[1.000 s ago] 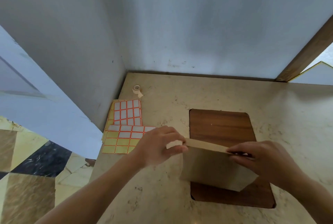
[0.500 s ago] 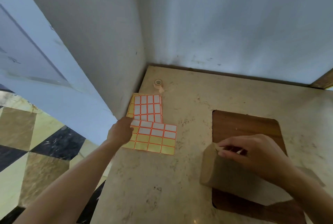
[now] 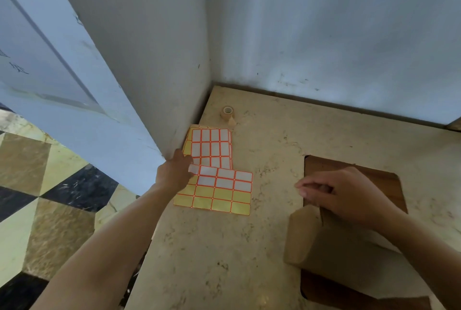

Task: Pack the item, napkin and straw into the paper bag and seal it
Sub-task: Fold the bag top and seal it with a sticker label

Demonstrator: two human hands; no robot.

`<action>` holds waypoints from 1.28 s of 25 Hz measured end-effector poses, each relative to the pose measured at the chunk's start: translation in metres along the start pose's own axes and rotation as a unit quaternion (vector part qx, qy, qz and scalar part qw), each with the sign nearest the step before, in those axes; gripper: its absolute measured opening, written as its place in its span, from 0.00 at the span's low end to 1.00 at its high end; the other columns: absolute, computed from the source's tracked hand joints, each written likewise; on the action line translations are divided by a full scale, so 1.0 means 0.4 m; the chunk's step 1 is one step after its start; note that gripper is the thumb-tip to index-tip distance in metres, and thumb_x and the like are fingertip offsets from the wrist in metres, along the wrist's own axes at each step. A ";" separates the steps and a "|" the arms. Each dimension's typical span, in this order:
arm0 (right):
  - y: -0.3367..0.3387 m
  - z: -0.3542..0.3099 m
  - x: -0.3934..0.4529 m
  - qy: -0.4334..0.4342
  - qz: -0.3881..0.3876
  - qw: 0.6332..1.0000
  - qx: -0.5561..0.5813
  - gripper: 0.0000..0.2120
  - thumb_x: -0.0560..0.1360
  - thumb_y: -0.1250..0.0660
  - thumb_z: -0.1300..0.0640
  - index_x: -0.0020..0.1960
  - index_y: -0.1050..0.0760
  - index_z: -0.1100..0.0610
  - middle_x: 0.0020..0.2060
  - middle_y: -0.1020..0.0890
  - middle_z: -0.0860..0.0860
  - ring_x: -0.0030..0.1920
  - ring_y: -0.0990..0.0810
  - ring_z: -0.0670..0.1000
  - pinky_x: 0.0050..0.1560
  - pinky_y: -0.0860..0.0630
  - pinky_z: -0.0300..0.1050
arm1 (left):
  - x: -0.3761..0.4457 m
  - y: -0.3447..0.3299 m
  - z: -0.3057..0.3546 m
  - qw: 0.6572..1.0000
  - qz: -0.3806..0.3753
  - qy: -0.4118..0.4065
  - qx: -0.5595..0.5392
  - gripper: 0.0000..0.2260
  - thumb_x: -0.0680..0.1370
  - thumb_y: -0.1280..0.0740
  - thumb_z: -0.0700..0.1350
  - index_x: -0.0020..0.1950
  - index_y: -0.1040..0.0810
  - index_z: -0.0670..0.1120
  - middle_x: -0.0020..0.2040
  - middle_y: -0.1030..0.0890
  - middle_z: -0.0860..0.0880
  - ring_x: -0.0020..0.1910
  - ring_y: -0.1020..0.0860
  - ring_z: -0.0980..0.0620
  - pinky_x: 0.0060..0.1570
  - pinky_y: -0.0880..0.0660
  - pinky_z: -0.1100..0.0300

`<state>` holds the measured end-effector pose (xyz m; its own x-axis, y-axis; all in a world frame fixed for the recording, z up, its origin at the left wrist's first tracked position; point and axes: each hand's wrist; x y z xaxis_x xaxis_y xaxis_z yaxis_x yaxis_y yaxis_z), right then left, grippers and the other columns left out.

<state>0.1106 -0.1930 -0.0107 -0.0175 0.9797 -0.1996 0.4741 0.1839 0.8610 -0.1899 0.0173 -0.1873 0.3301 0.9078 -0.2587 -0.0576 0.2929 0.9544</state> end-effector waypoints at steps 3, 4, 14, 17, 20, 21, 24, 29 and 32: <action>-0.013 -0.018 0.065 0.015 -0.013 1.000 -0.002 0.17 0.74 0.43 0.37 0.54 0.21 0.40 0.35 0.22 0.26 0.38 0.21 0.31 0.39 0.25 0.33 | -0.018 0.025 -0.005 1.000 0.011 -0.015 -0.011 0.13 0.76 0.30 0.51 0.58 0.25 0.50 0.57 0.25 0.49 0.47 0.20 0.48 0.46 0.21 0.53; -0.018 -0.030 0.086 0.023 -0.023 0.999 -0.002 0.17 0.74 0.43 0.38 0.55 0.20 0.41 0.39 0.20 0.28 0.39 0.20 0.32 0.42 0.22 0.35 | -0.025 0.038 -0.004 0.999 0.003 -0.025 -0.023 0.12 0.76 0.30 0.50 0.57 0.24 0.50 0.57 0.24 0.50 0.48 0.20 0.49 0.46 0.21 0.53; -0.057 -0.208 0.216 0.085 -0.039 0.986 0.135 0.23 0.72 0.28 0.47 0.66 0.26 0.47 0.64 0.21 0.46 0.58 0.21 0.49 0.55 0.24 0.45 | -0.194 0.394 0.062 0.906 -0.108 -0.208 -0.352 0.02 0.76 0.29 0.45 0.47 0.20 0.52 0.47 0.17 0.55 0.45 0.18 0.58 0.39 0.24 0.68; -0.031 -0.232 0.189 0.088 -0.017 0.975 0.203 0.12 0.72 0.28 0.47 0.54 0.19 0.49 0.49 0.14 0.48 0.45 0.16 0.49 0.48 0.19 0.52 | -0.249 0.494 0.101 0.883 -0.110 -0.226 -0.396 0.03 0.75 0.30 0.46 0.48 0.20 0.50 0.47 0.16 0.54 0.45 0.16 0.53 0.40 0.21 0.64; 0.003 -0.243 0.147 0.092 0.030 0.962 0.257 0.04 0.74 0.30 0.48 0.47 0.19 0.46 0.41 0.14 0.44 0.39 0.15 0.47 0.39 0.17 0.44 | -0.294 0.560 0.141 0.874 -0.080 -0.258 -0.404 0.06 0.75 0.31 0.48 0.50 0.22 0.50 0.47 0.16 0.56 0.47 0.16 0.52 0.41 0.21 0.63; 0.011 -0.249 0.132 0.097 0.040 0.956 0.275 0.02 0.74 0.30 0.48 0.46 0.19 0.44 0.40 0.15 0.41 0.39 0.15 0.45 0.37 0.18 0.39 | -0.307 0.572 0.153 0.873 -0.065 -0.263 -0.406 0.05 0.75 0.31 0.47 0.51 0.23 0.51 0.46 0.17 0.56 0.46 0.17 0.53 0.40 0.21 0.63; 0.032 -0.259 0.097 0.096 0.081 0.939 0.321 0.04 0.75 0.32 0.49 0.44 0.19 0.41 0.40 0.14 0.41 0.39 0.14 0.44 0.37 0.20 0.33 | -0.339 0.573 0.197 0.888 0.020 -0.255 -0.382 0.09 0.76 0.31 0.46 0.55 0.27 0.54 0.48 0.19 0.55 0.44 0.18 0.54 0.38 0.22 0.64; 0.036 -0.253 0.063 0.065 0.123 0.911 0.388 0.03 0.74 0.30 0.51 0.44 0.18 0.43 0.39 0.14 0.45 0.39 0.14 0.47 0.38 0.21 0.33 | -0.394 0.514 0.267 0.890 0.244 -0.245 -0.296 0.10 0.74 0.28 0.45 0.54 0.22 0.53 0.57 0.25 0.53 0.58 0.29 0.53 0.54 0.30 0.58; 0.037 -0.254 0.053 0.063 0.148 0.915 0.370 0.03 0.74 0.30 0.52 0.44 0.19 0.45 0.38 0.14 0.44 0.37 0.14 0.46 0.37 0.20 0.34 | -0.416 0.498 0.280 0.889 0.263 -0.255 -0.274 0.06 0.74 0.28 0.48 0.50 0.18 0.50 0.51 0.23 0.55 0.53 0.28 0.52 0.52 0.28 0.51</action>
<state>0.0280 -0.1616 0.0453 0.1297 0.9878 0.0863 0.9400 -0.1502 0.3065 -0.1510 -0.1090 0.0627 0.4976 0.7491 0.4373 -0.7355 0.0971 0.6706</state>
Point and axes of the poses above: each hand's wrist, its own x-axis towards the middle knuckle, its own y-axis out of the back of the hand, z = x × y
